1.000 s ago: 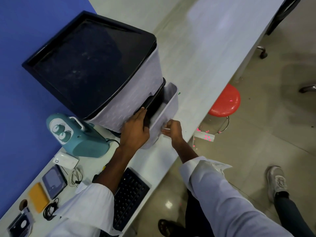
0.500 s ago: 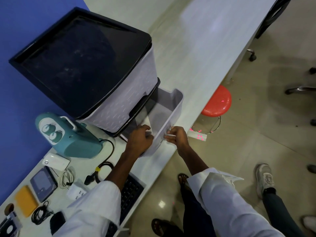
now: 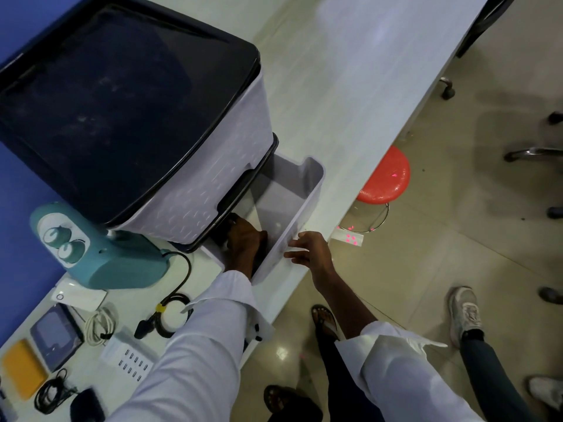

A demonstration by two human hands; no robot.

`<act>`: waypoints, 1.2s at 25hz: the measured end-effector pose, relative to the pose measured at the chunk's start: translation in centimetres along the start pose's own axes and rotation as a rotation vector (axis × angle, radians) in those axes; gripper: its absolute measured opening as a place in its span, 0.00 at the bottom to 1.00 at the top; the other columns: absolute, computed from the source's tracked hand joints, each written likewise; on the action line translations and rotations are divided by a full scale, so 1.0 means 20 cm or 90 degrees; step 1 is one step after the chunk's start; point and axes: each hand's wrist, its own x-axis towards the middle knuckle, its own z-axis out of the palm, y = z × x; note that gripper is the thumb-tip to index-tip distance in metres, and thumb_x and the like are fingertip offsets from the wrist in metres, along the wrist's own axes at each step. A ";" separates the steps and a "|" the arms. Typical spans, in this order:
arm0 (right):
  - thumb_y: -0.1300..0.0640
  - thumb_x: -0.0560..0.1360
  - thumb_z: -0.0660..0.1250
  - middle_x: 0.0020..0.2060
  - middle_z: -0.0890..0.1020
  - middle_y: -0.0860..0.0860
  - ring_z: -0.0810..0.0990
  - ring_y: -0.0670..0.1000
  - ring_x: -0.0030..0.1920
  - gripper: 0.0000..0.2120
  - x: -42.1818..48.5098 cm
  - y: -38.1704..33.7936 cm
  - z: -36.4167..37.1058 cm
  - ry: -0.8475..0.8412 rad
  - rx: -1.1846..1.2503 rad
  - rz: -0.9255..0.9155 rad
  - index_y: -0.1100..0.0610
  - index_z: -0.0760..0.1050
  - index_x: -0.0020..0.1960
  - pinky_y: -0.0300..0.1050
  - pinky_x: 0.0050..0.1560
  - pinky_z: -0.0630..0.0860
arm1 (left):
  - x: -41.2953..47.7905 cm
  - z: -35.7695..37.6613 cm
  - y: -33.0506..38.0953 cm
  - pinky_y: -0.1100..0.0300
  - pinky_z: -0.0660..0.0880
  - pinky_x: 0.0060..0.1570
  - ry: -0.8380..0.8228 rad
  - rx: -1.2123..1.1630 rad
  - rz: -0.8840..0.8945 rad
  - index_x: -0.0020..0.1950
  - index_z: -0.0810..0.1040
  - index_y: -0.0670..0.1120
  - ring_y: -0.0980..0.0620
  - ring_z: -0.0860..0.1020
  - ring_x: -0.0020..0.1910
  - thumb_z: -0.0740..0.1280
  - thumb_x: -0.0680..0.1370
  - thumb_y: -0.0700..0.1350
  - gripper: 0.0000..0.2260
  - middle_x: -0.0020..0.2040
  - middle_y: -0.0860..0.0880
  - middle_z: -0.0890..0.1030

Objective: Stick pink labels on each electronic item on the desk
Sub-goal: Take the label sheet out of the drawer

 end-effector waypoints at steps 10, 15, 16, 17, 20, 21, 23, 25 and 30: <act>0.65 0.74 0.58 0.45 0.83 0.57 0.84 0.60 0.38 0.09 0.02 -0.01 0.02 -0.008 -0.063 -0.002 0.58 0.77 0.42 0.42 0.35 0.75 | 0.04 0.00 -0.03 0.47 0.74 0.61 -0.016 -0.011 0.020 0.71 0.69 0.38 0.38 0.74 0.67 0.75 0.71 0.38 0.30 0.68 0.37 0.75; 0.59 0.70 0.60 0.51 0.83 0.60 0.85 0.59 0.39 0.09 0.03 0.03 0.02 -0.004 -0.091 -0.012 0.59 0.77 0.44 0.45 0.39 0.76 | 0.03 0.02 -0.03 0.49 0.75 0.60 0.000 -0.076 0.037 0.70 0.69 0.39 0.38 0.76 0.65 0.75 0.72 0.53 0.32 0.66 0.37 0.76; 0.58 0.68 0.60 0.51 0.83 0.60 0.85 0.59 0.39 0.10 0.04 0.03 0.02 -0.002 -0.090 -0.010 0.59 0.77 0.45 0.45 0.39 0.76 | 0.04 0.02 -0.01 0.49 0.74 0.60 0.007 -0.075 0.040 0.72 0.68 0.37 0.37 0.75 0.66 0.74 0.73 0.55 0.35 0.68 0.36 0.75; 0.57 0.67 0.60 0.51 0.83 0.60 0.85 0.59 0.38 0.10 0.05 0.04 0.02 0.000 -0.087 -0.010 0.60 0.77 0.45 0.45 0.39 0.76 | 0.04 0.02 0.00 0.49 0.73 0.61 0.019 -0.066 0.044 0.74 0.64 0.36 0.37 0.72 0.69 0.73 0.74 0.55 0.37 0.70 0.36 0.72; 0.63 0.73 0.59 0.48 0.83 0.60 0.84 0.59 0.37 0.08 0.06 0.05 0.02 0.008 -0.089 -0.016 0.59 0.77 0.41 0.47 0.41 0.75 | 0.06 0.02 0.06 0.48 0.68 0.66 0.080 -0.018 0.071 0.76 0.57 0.33 0.36 0.68 0.72 0.70 0.77 0.45 0.34 0.73 0.33 0.68; 0.64 0.74 0.59 0.47 0.82 0.60 0.84 0.59 0.37 0.09 0.06 0.05 0.02 0.011 -0.089 -0.018 0.59 0.77 0.40 0.47 0.40 0.75 | 0.06 0.03 0.08 0.49 0.69 0.66 0.078 -0.002 0.074 0.75 0.59 0.33 0.36 0.69 0.71 0.70 0.77 0.43 0.33 0.72 0.33 0.69; 0.64 0.74 0.60 0.48 0.82 0.62 0.85 0.59 0.38 0.08 0.07 0.06 0.03 0.018 -0.094 -0.021 0.59 0.77 0.40 0.46 0.39 0.76 | 0.07 0.03 0.12 0.50 0.71 0.65 0.060 0.013 0.077 0.73 0.64 0.34 0.38 0.72 0.69 0.73 0.74 0.41 0.32 0.70 0.34 0.72; 0.63 0.73 0.61 0.50 0.83 0.63 0.85 0.60 0.39 0.07 0.09 0.08 0.03 0.027 -0.092 -0.020 0.60 0.77 0.42 0.47 0.40 0.76 | 0.08 0.04 0.13 0.51 0.72 0.64 0.042 0.017 0.077 0.71 0.66 0.35 0.39 0.73 0.68 0.77 0.70 0.41 0.34 0.68 0.35 0.73; 0.58 0.70 0.63 0.54 0.82 0.63 0.86 0.59 0.39 0.12 0.11 0.09 0.03 0.026 -0.100 -0.012 0.64 0.77 0.49 0.45 0.37 0.77 | 0.07 0.08 0.11 0.48 0.74 0.61 0.029 -0.011 0.091 0.73 0.64 0.37 0.37 0.73 0.67 0.75 0.71 0.37 0.33 0.69 0.36 0.72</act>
